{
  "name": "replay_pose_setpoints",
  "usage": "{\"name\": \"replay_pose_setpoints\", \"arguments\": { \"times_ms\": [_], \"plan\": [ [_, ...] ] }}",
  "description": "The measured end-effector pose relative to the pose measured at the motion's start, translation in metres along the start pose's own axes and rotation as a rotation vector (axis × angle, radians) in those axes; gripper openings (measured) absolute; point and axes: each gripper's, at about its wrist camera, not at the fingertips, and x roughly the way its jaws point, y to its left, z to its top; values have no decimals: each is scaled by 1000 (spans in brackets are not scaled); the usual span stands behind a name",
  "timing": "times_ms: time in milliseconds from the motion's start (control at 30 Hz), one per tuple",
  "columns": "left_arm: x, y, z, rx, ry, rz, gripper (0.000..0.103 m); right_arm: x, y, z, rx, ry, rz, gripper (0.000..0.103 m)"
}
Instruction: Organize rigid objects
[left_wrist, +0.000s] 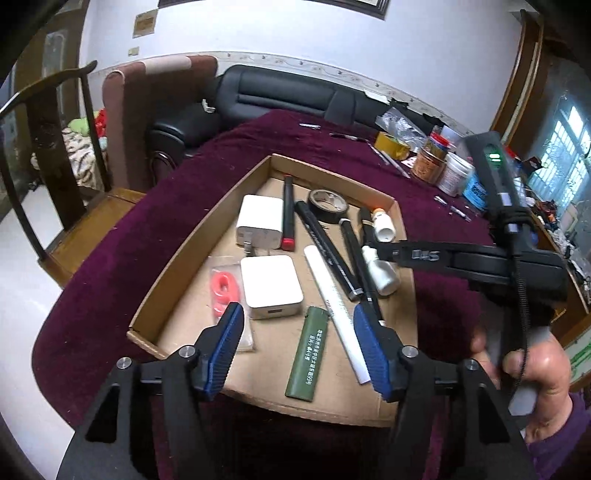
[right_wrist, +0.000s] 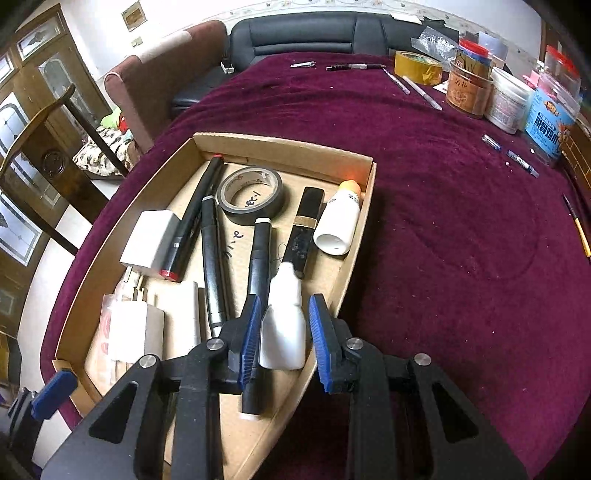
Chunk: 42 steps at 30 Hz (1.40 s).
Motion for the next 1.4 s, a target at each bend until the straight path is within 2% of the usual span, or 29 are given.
{"name": "replay_pose_setpoints", "arguments": {
  "times_ms": [167, 233, 300, 367, 500, 800, 1233, 1400],
  "plan": [
    [-5, -6, 0, 32, -39, 122, 57, -28, -10, -9, 17, -95, 26, 25],
    [-8, -10, 1, 45, -58, 163, 62, -43, -13, -14, 13, -141, 10, 32],
    [-10, -14, 0, 55, -76, 193, 67, -58, -16, -22, 8, -193, -5, 53],
    [-12, -19, -1, 70, -93, 226, 69, -70, -19, -30, 9, -241, -25, 61],
    [-13, -27, -3, 94, -95, 248, 69, -80, -21, -45, -8, -278, -61, 61],
    [-19, -50, -7, 131, -101, 286, 69, -76, -33, -72, 0, -260, -103, 61],
    [-20, -75, -14, 184, -98, 301, 69, -84, -55, -94, 50, -269, -117, 61],
    [-20, -80, -15, 191, -97, 303, 69, -88, -56, -98, 53, -284, -122, 67]
  ]
}}
